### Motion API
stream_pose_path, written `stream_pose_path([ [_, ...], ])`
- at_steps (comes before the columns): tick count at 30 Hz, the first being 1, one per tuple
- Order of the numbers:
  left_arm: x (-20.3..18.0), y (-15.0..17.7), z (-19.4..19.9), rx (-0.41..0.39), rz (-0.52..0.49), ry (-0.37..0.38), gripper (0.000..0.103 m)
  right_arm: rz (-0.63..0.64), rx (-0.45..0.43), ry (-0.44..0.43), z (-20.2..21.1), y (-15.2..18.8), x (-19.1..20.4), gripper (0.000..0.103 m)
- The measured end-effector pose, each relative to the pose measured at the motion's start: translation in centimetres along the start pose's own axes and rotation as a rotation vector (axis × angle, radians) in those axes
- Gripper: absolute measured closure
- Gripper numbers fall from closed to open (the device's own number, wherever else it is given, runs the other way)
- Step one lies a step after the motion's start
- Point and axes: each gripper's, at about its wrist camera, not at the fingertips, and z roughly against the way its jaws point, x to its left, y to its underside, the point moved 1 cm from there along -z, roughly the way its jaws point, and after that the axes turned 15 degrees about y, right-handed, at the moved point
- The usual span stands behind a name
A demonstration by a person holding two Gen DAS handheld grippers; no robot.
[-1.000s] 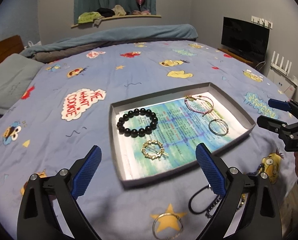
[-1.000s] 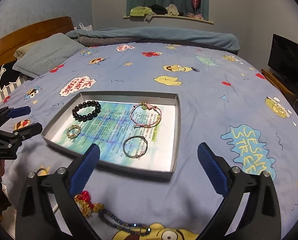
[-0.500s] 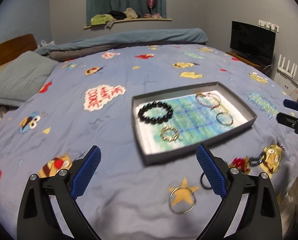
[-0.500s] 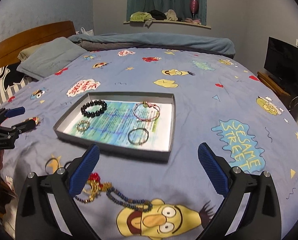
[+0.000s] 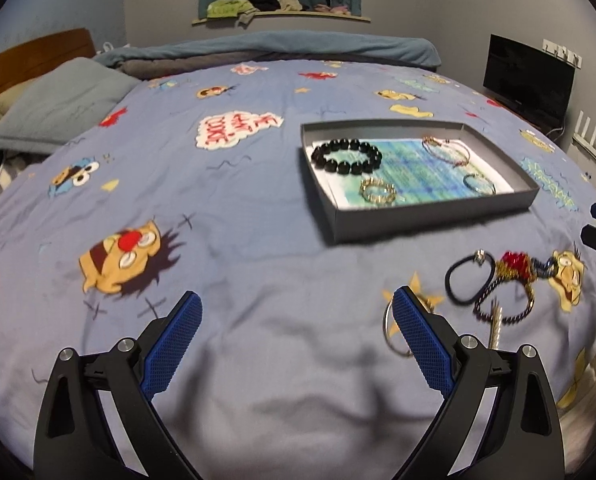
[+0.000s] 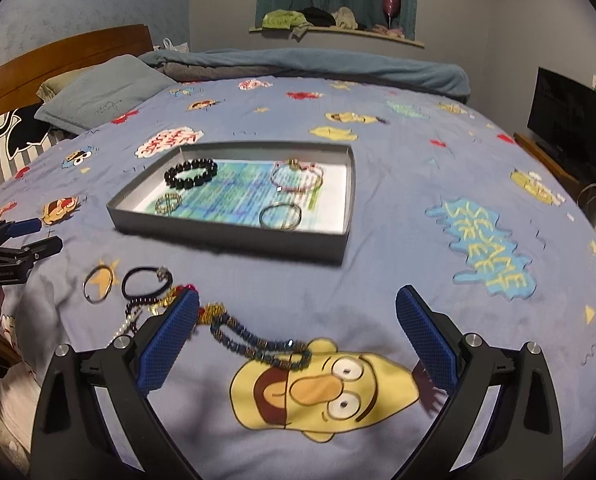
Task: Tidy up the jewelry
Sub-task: 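Withdraw both open grippers from the tray back toward the jewelry pile, then grasp the dark blue beaded bracelet with the right gripper while the left gripper grasps the silver bangle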
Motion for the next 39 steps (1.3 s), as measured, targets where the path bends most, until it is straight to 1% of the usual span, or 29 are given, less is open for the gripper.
stream_pose_path([
  [3,-0.4,0.9,-0.2,0.017,-0.02,-0.003,0.008,0.004,0.017,-0.012,-0.4,0.9,0.4,0.006],
  [8,-1.7,2.0,-0.7,0.022,-0.018,0.049,0.008,0.018,0.036,-0.025,-1.0,2.1,1.0,0.006],
  [12,-3.2,2.3,-1.6,0.037,-0.049,0.082,0.008,0.03,0.054,-0.027,-1.5,2.9,1.3,0.006],
  [16,-4.6,2.7,-2.5,0.055,-0.099,0.064,0.008,0.045,0.075,-0.046,-1.7,3.6,1.5,0.006],
  [21,-5.5,2.7,-3.2,0.061,-0.102,0.085,0.008,0.046,0.089,-0.051,-2.4,4.1,1.4,0.006],
  [23,-5.8,2.7,-3.4,0.064,-0.108,0.083,0.009,0.042,0.096,-0.045,-2.7,4.2,1.2,0.011],
  [26,-5.8,2.6,-3.3,0.06,-0.095,0.098,0.01,0.0,0.09,-0.048,-2.6,4.0,0.2,0.025],
  [28,-5.8,2.5,-3.2,0.056,-0.094,0.101,0.01,-0.034,0.098,-0.039,-2.7,3.9,-0.7,0.041],
  [29,-5.8,2.5,-3.2,0.054,-0.097,0.1,0.013,-0.041,0.106,-0.038,-2.9,3.9,-1.0,0.044],
  [30,-5.9,2.5,-3.3,0.054,-0.1,0.101,0.015,-0.046,0.117,-0.04,-3.1,3.9,-1.2,0.052],
  [31,-6.0,2.4,-3.3,0.055,-0.107,0.102,0.019,-0.043,0.129,-0.04,-3.4,4.0,-1.2,0.058],
  [32,-6.1,2.5,-3.5,0.061,-0.114,0.106,0.021,-0.038,0.136,-0.04,-3.5,4.1,-1.1,0.064],
  [35,-6.3,2.6,-4.0,0.073,-0.122,0.117,0.024,-0.019,0.159,-0.048,-4.2,4.4,-0.6,0.07],
  [39,-6.2,2.9,-5.0,0.088,-0.114,0.118,0.028,-0.03,0.18,-0.06,-5.0,4.4,-0.4,0.07],
])
